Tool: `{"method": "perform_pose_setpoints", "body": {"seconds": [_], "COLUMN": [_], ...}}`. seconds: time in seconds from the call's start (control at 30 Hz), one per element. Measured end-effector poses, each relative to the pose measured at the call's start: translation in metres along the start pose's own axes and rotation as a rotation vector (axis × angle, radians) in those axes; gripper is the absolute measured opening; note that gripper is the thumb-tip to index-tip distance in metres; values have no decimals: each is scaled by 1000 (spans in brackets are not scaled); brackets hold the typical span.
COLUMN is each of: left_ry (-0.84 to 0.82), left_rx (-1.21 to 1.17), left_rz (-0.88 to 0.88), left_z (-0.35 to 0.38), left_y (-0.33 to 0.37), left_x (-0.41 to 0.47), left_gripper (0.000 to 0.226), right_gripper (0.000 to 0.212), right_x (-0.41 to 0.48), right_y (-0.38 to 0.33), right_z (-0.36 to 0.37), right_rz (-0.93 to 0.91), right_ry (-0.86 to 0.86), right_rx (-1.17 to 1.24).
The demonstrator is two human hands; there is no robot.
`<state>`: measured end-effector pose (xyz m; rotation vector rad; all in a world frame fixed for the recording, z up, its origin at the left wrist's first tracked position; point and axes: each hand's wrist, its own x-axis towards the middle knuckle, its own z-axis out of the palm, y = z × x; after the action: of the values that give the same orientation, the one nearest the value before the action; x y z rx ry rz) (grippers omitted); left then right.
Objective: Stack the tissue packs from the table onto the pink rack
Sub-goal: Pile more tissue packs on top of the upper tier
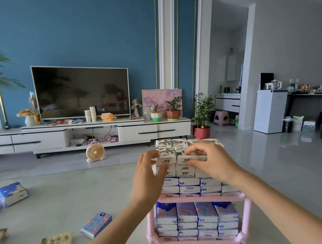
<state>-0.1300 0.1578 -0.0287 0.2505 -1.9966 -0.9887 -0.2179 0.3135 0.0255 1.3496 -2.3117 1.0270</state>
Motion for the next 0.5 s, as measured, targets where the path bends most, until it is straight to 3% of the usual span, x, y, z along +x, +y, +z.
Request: {"method": "perform_pose_setpoints", "body": {"seconds": [0.13,0.23,0.37,0.43,0.5], "left_ry": [-18,10,-62,-144,-239], "left_rx": [-52,-115,-412,-504,-463], "left_rz": [-24,-80,-458,-615,-646], "left_z": [-7,-15,-12,-7,0], "left_y": [2,13,13,9,6], "left_x": [-1,8,44,61,70], "left_gripper": [36,41,53,63,70], "right_gripper": [26,24,30,33,44], "right_x": [-4,0,13,20,26], "right_y": [1,4,20,29,35], "right_z": [-3,-16,-35,-37,-34], "right_rz": [32,121,405,542,603], "right_ry": [27,167,405,338,180], "right_rx": [84,138,256,201,163]}}
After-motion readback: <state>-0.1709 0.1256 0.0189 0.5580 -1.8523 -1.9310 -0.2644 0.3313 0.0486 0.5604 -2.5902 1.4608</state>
